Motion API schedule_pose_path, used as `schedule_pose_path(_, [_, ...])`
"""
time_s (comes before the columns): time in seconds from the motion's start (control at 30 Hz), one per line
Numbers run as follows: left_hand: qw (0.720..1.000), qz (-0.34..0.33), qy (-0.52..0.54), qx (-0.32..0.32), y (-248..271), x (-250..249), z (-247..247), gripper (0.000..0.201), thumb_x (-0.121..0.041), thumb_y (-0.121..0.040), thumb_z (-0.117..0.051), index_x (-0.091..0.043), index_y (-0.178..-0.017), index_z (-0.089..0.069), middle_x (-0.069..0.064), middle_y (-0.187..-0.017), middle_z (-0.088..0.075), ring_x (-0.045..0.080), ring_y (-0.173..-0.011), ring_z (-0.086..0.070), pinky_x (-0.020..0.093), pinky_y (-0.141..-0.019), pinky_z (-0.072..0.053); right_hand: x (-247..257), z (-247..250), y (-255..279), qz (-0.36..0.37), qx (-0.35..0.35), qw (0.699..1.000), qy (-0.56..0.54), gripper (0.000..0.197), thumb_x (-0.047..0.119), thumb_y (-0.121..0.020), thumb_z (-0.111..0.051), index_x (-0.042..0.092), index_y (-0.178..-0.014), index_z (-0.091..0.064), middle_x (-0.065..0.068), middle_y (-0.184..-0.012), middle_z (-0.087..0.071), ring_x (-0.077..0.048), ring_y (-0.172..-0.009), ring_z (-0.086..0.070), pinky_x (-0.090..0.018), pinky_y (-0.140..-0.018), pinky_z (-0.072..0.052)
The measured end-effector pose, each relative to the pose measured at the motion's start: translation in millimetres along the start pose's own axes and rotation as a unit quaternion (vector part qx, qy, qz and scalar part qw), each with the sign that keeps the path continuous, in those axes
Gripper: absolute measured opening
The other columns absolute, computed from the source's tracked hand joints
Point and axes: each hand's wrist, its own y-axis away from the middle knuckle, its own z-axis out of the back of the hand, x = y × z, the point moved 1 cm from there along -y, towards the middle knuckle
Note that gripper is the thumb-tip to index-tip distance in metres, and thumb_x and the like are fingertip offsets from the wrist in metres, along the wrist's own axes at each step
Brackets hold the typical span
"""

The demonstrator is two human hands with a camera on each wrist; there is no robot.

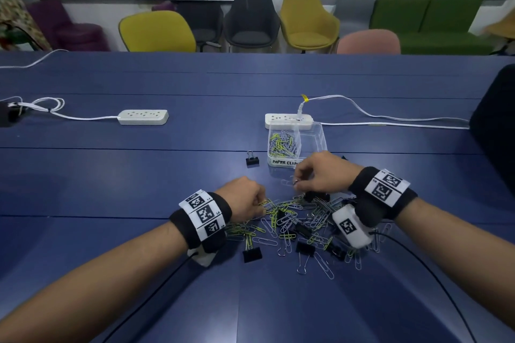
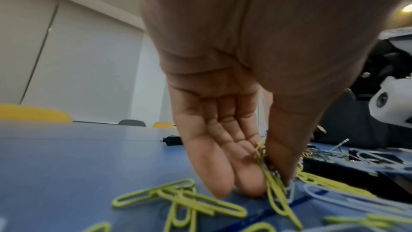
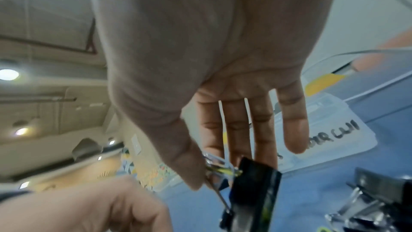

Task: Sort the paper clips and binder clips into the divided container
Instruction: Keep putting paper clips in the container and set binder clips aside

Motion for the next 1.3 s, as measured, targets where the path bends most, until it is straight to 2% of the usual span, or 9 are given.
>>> schedule_pose_path(0.13, [1.0, 0.008, 0.006, -0.002, -0.4, 5.4, 6.1, 0.025, -0.039, -0.088, -0.065, -0.018, -0.102, -0.065, -0.001, -0.094, -0.067, 0.017, -0.085, -0.062, 0.027, -0.072, -0.05, -2.9, 5.4, 1.6, -0.013, -0.022, 0.993, -0.119, 0.006, 0.025, -0.08, -0.071, 0.02, -0.077, -0.071, 0.001, -0.08, -0.075, -0.022, -0.079, -0.069, -0.04, -0.078, -0.056])
schedule_pose_path(0.27, [0.999, -0.003, 0.032, -0.009, 1.0, 7.8, 13.0, 0.023, -0.04, -0.089, -0.064, -0.019, -0.098, -0.063, -0.003, -0.09, -0.065, 0.015, -0.08, -0.06, 0.024, -0.065, -0.042, -0.5, 5.4, 3.7, -0.016, -0.018, 0.972, -0.233, 0.008, 0.01, -0.086, -0.065, 0.014, -0.079, -0.067, -0.005, -0.084, -0.076, -0.025, -0.087, -0.072, -0.032, -0.075, -0.055])
schedule_pose_path(0.53, [0.998, -0.022, 0.059, -0.013, -2.8, 10.3, 14.1, 0.019, -0.038, -0.089, -0.065, -0.021, -0.097, -0.062, -0.008, -0.084, -0.061, 0.011, -0.074, -0.058, 0.015, -0.057, -0.038, -1.0, 5.0, -0.7, -0.054, -0.053, 0.942, -0.326, 0.015, 0.008, -0.09, -0.061, -0.007, -0.088, -0.063, -0.014, -0.077, -0.074, -0.024, -0.064, -0.07, -0.032, -0.06, -0.054])
schedule_pose_path(0.73, [0.985, 0.009, 0.174, -0.02, -18.4, 12.1, 36.8, 0.018, -0.037, -0.086, -0.069, -0.02, -0.087, -0.063, -0.006, -0.074, -0.069, 0.007, -0.063, -0.065, 0.03, -0.071, -0.058, -8.6, 14.3, -12.7, -0.104, -0.124, 0.965, -0.206, 0.011, 0.014, -0.085, -0.069, 0.004, -0.081, -0.071, -0.006, -0.069, -0.074, -0.018, -0.056, -0.07, -0.025, -0.053, -0.056])
schedule_pose_path(0.8, [0.971, 0.023, 0.237, -0.038, -33.1, 12.4, 50.2, 0.019, -0.03, -0.086, -0.07, -0.013, -0.091, -0.065, 0.0, -0.073, -0.071, 0.015, -0.066, -0.068, 0.034, -0.073, -0.06, -11.4, 20.0, -25.4, -0.118, -0.159, 0.969, -0.147, 0.011, 0.016, -0.083, -0.067, 0.009, -0.077, -0.072, -0.004, -0.067, -0.074, -0.015, -0.055, -0.07, -0.015, -0.047, -0.048])
schedule_pose_path(0.9, [0.958, 0.047, 0.279, -0.055, -62.0, 7.4, 69.7, 0.017, -0.025, -0.087, -0.07, -0.009, -0.09, -0.063, 0.004, -0.072, -0.069, 0.019, -0.065, -0.066, 0.036, -0.074, -0.058, -14.3, 23.4, -49.3, -0.136, -0.185, 0.965, -0.129, 0.013, 0.015, -0.081, -0.067, 0.007, -0.073, -0.073, -0.007, -0.067, -0.073, -0.013, -0.05, -0.066, -0.013, -0.044, -0.043])
schedule_pose_path(0.97, [0.956, 0.06, 0.281, -0.056, -83.3, 4.1, 77.8, 0.017, -0.025, -0.085, -0.072, -0.012, -0.084, -0.061, 0.008, -0.075, -0.07, 0.021, -0.068, -0.067, 0.036, -0.076, -0.058, -15.1, 22.1, -62.7, -0.148, -0.179, 0.965, -0.119, 0.012, 0.018, -0.082, -0.07, 0.008, -0.077, -0.074, -0.008, -0.066, -0.072, -0.013, -0.054, -0.065, -0.016, -0.05, -0.047])
schedule_pose_path(1.13, [0.96, 0.095, 0.259, -0.055, -123.0, -3.7, 81.7, 0.023, -0.03, -0.08, -0.076, -0.014, -0.07, -0.063, 0.002, -0.062, -0.07, 0.019, -0.074, -0.069, 0.04, -0.083, -0.059, -25.1, 13.7, -66.9, -0.154, -0.192, 0.964, -0.104, 0.024, 0.019, -0.083, -0.072, 0.011, -0.106, -0.073, -0.007, -0.092, -0.075, -0.016, -0.081, -0.065, -0.031, -0.091, -0.052])
schedule_pose_path(1.3, [0.976, 0.095, 0.175, -0.094, -132.5, -8.4, 68.5, 0.023, -0.029, -0.079, -0.077, -0.009, -0.091, -0.076, 0.01, -0.087, -0.075, 0.021, -0.078, -0.07, 0.036, -0.082, -0.059, -26.8, 17.7, -35.1, -0.107, -0.184, 0.975, -0.059, 0.011, 0.014, -0.079, -0.069, 0.024, -0.079, -0.073, 0.007, -0.072, -0.068, -0.005, -0.067, -0.06, -0.02, -0.071, -0.045])
